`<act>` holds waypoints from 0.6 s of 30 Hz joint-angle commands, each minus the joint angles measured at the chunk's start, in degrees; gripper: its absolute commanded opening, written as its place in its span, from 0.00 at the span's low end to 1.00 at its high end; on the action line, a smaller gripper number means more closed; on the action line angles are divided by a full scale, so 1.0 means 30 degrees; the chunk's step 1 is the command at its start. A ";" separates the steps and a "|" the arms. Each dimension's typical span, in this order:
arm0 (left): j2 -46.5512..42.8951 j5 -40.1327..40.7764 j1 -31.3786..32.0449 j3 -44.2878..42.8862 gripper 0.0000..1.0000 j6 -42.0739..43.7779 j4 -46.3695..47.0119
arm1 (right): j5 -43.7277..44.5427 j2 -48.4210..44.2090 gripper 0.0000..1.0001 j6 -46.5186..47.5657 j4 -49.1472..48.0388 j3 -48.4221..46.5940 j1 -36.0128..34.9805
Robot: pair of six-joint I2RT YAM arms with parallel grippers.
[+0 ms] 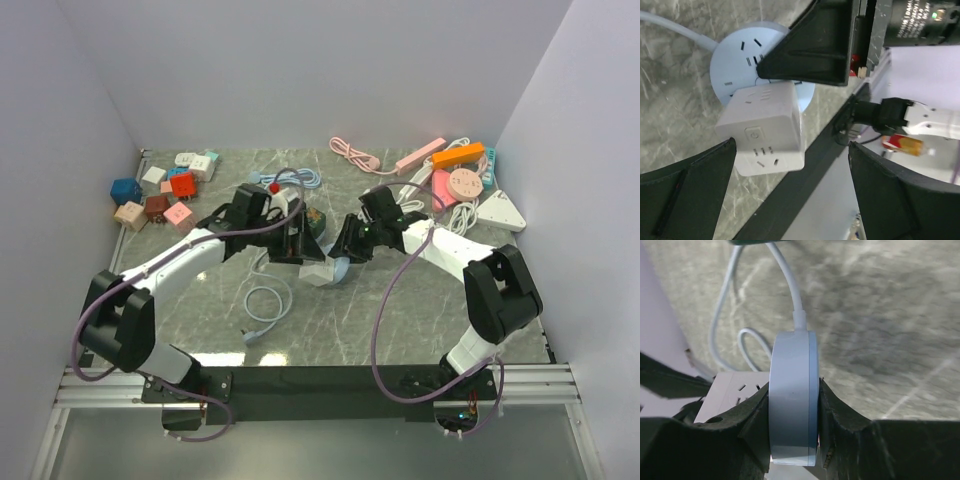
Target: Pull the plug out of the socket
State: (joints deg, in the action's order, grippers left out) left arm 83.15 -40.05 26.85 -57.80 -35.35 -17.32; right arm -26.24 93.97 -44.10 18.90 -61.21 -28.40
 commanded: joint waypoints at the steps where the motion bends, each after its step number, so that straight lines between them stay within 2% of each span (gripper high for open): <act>1: 0.1135 0.2125 0.1416 -0.1357 1.00 0.0620 -0.0199 | -0.0775 -0.0445 0.00 -0.0506 -0.0644 -0.1013 -0.0346; 6: 0.1462 0.5900 0.1948 -0.1563 0.99 0.0682 -0.1607 | -0.0746 -0.0621 0.00 -0.0389 -0.0469 -0.1100 -0.0435; 9: 0.0907 0.6990 0.1948 -0.1505 0.99 0.0535 -0.2019 | -0.0658 -0.0680 0.00 -0.0185 -0.0380 -0.1071 -0.0406; 14: 0.0991 0.5972 0.1948 -0.0978 0.99 0.0360 -0.1464 | -0.0863 -0.0680 0.00 -0.0155 -0.0585 -0.1129 -0.0464; 18: 0.1723 0.3541 0.2122 -0.0041 0.99 -0.0925 0.0964 | -0.1505 -0.0622 0.00 -0.0242 -0.1052 -0.1189 -0.0464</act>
State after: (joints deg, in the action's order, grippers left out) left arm 87.07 -24.69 32.53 -59.59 -35.29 -19.86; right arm -26.72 94.00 -43.86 19.94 -61.63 -29.39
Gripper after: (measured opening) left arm 0.995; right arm 0.407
